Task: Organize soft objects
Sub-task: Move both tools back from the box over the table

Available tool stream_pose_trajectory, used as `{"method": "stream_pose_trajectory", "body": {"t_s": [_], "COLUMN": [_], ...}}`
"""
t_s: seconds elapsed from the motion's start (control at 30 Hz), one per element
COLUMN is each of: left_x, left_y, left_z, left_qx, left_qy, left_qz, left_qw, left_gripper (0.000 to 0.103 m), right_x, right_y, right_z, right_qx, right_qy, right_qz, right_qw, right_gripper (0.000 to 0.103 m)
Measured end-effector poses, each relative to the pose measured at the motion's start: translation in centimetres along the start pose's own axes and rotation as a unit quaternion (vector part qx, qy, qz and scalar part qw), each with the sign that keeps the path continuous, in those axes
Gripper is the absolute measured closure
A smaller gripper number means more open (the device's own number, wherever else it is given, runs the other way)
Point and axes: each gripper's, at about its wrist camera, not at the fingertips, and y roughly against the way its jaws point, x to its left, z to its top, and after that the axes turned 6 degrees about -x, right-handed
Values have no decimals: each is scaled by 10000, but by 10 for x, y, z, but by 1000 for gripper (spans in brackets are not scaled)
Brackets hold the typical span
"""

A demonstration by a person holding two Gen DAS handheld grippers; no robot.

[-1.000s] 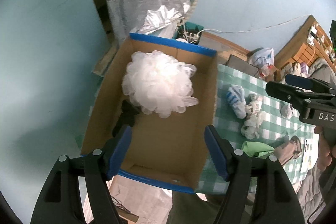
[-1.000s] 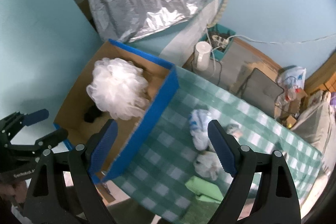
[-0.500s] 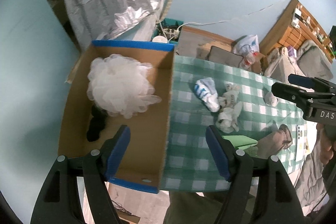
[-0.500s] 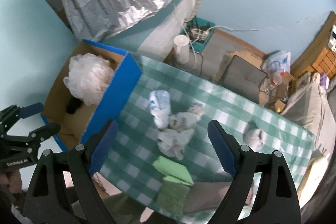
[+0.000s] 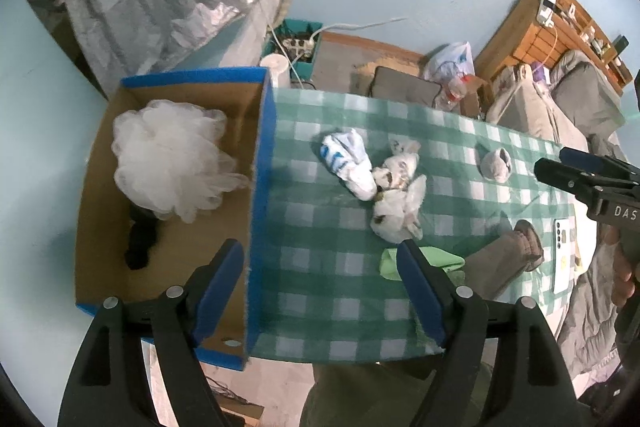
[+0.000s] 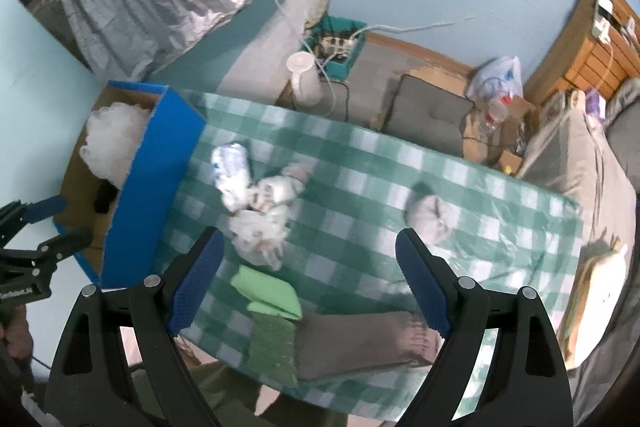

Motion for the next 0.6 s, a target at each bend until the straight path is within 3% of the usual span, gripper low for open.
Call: {"method": "stream_pose_trajectory", "body": {"t_s": [0.6], "left_x": [-29], "left_y": [-43], "left_z": [5], "left_qx": [420], "left_qy": [-231], "left_qz": [156], "left_qw": [9987], "left_gripper": [23], "right_x": [-63], "right_y": [-2], "right_z": [-18], "right_qx": [83], "right_qy": [-402], "right_qz": [-176], "right_qw": [9990], "right_gripper": [16]}}
